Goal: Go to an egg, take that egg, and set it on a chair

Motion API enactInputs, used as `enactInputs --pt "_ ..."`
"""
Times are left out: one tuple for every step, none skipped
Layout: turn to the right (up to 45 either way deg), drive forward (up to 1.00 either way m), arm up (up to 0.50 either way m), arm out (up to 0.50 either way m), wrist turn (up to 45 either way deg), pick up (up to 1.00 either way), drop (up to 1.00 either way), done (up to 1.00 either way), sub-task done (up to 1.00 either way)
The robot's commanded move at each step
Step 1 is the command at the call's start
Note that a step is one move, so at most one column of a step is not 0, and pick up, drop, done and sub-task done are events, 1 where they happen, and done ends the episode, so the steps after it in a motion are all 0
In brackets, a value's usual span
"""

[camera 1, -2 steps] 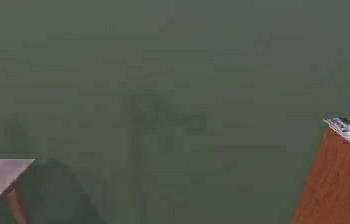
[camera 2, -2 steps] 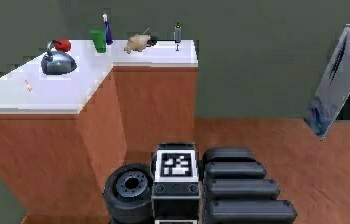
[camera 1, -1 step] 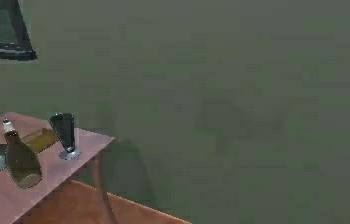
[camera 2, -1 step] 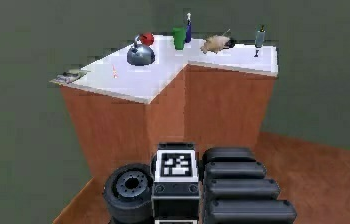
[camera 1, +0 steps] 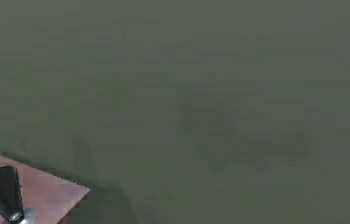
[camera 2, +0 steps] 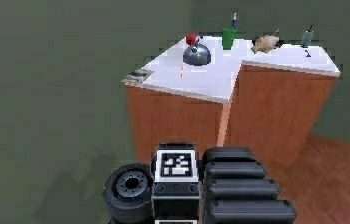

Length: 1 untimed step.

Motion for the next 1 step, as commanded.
enactInputs --pt "-27.0 0.0 0.0 0.0 0.0 0.0 0.0 0.0 0.0"
